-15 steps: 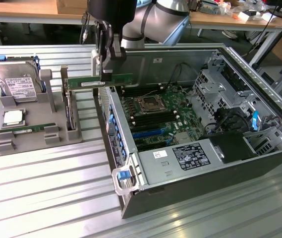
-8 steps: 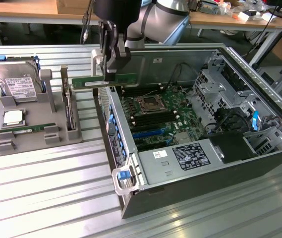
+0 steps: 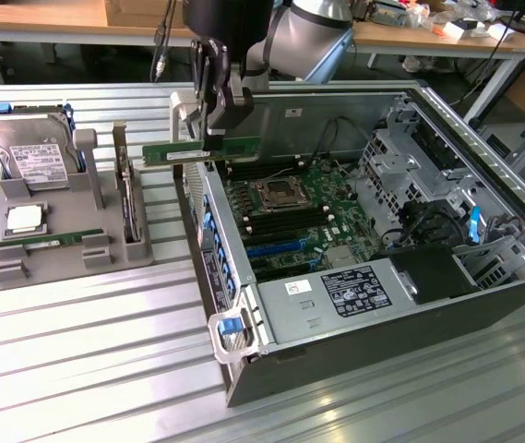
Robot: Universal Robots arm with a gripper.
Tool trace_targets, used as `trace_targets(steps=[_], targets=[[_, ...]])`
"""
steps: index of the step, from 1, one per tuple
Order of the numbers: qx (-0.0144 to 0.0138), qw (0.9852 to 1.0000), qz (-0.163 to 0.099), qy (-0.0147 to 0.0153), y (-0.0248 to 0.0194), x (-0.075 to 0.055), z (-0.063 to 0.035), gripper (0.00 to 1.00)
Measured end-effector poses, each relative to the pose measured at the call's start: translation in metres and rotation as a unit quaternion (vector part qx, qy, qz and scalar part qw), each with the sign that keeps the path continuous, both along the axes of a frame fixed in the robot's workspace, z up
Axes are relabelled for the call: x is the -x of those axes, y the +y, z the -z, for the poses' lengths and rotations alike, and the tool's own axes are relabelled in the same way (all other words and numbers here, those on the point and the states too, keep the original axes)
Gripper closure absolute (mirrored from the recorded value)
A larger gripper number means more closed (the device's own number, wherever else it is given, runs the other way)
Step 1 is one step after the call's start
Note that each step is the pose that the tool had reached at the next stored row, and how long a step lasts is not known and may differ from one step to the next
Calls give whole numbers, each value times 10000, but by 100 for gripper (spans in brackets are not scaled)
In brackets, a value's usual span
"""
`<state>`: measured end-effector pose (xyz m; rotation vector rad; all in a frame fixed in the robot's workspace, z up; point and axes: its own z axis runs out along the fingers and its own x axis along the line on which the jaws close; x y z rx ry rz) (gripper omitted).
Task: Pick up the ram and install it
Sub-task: 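Pick up the ram and move it above insertion slot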
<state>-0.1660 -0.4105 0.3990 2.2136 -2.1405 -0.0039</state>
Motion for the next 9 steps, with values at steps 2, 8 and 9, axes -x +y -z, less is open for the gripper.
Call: trace_targets(steps=[2,8,9], targets=[[3,10000,0,0,0,-31,0,87],[10,10000,0,0,0,-113,0,87],[11,10000,0,0,0,-121,0,87]])
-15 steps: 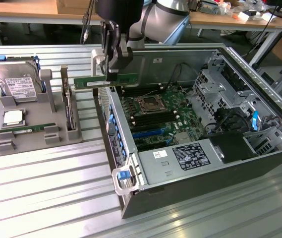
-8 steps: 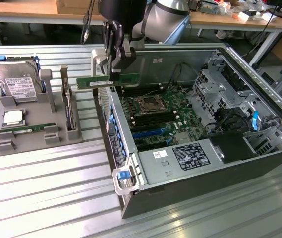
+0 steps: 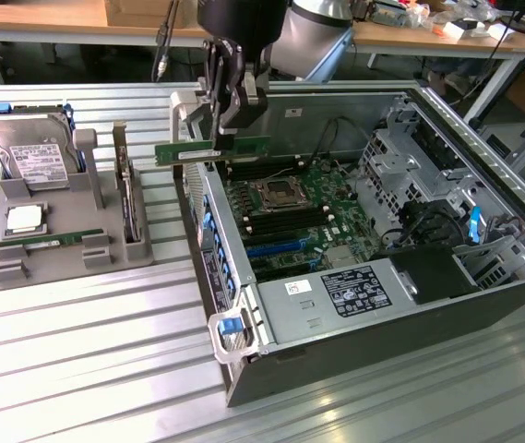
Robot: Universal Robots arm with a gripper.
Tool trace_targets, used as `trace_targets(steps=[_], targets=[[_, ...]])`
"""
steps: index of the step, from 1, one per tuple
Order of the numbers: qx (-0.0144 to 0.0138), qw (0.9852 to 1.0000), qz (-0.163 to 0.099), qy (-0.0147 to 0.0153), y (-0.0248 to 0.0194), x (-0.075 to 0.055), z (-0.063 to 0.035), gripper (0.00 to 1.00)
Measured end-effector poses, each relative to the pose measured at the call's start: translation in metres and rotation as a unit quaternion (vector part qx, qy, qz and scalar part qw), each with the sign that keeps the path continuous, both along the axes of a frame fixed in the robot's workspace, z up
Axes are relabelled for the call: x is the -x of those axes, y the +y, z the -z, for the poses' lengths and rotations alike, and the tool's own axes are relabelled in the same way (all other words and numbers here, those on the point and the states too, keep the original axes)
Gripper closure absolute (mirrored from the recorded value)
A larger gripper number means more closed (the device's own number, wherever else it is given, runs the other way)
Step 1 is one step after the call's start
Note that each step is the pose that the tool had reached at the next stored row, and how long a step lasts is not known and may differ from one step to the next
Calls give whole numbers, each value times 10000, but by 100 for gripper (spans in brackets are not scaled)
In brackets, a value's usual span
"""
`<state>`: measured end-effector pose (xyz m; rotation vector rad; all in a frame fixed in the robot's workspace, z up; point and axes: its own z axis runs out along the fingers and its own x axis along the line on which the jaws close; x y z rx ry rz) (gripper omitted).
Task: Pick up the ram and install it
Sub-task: 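Pick up the ram and move it above insertion slot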
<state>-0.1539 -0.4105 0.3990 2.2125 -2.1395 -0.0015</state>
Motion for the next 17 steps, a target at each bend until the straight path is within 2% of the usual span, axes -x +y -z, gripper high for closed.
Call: trace_targets(steps=[12,17], targets=[[12,10000,0,0,0,-169,0,87],[20,10000,0,0,0,-279,0,87]])
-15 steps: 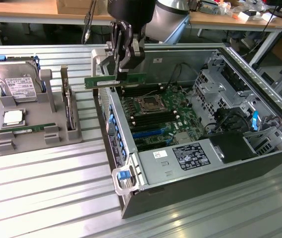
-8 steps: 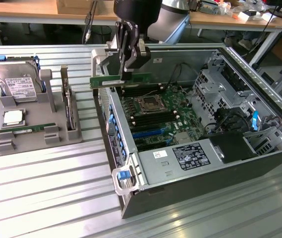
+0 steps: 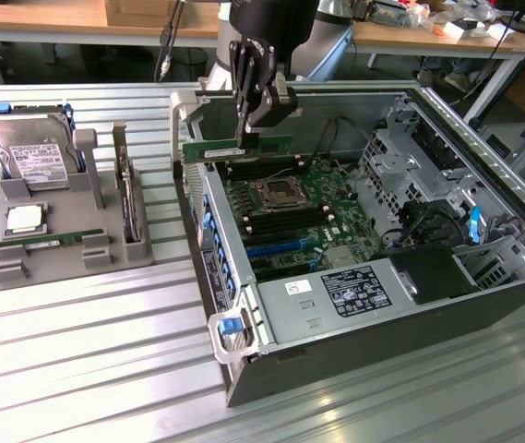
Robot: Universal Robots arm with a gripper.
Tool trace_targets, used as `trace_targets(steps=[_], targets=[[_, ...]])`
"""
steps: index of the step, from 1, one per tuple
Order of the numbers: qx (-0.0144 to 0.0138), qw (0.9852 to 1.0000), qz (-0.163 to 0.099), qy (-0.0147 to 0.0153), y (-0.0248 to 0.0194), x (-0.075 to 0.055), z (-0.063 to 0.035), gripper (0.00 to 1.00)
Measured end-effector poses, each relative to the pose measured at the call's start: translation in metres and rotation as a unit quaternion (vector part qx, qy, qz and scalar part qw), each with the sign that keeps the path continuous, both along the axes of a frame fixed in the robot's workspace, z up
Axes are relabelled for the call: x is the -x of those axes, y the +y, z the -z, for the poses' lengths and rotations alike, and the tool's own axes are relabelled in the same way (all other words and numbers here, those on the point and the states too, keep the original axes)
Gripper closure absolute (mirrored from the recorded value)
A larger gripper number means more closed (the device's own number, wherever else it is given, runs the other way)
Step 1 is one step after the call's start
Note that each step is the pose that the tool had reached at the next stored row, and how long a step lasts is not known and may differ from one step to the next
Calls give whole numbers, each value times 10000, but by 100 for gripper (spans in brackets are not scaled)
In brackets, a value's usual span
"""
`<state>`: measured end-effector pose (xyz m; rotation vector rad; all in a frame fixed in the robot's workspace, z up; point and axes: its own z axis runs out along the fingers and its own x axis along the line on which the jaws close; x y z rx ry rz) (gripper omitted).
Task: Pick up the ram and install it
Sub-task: 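Pick up the ram and move it above insertion slot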
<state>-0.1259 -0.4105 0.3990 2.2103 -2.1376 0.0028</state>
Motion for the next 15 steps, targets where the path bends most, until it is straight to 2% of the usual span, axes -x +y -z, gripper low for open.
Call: trace_targets(steps=[15], targets=[[16,10000,0,0,0,-233,0,87]])
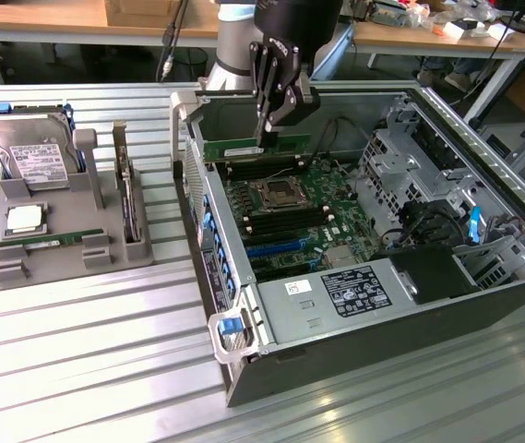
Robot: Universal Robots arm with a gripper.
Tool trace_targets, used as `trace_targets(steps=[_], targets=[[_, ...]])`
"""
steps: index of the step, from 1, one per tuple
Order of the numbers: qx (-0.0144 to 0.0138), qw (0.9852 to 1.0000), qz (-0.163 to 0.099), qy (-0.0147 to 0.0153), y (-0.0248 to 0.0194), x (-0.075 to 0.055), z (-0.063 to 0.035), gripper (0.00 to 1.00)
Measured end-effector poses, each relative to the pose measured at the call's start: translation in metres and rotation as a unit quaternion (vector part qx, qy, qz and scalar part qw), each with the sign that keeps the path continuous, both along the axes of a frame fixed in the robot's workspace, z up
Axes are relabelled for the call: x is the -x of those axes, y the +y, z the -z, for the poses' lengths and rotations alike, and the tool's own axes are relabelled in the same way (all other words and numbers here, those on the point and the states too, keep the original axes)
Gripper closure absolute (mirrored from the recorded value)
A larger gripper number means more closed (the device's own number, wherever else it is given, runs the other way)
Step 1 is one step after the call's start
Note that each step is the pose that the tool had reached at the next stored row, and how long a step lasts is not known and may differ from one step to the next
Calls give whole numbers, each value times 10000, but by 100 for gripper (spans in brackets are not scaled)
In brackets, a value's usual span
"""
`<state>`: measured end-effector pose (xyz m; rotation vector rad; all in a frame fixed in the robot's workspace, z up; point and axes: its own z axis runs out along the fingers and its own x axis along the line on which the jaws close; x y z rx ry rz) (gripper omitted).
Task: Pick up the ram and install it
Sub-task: 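Pick up the ram and move it above insertion slot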
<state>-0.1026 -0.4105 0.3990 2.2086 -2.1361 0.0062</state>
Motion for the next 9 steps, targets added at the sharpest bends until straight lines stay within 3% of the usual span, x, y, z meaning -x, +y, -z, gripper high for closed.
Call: trace_targets(steps=[9], targets=[[14,10000,0,0,0,-157,0,87]])
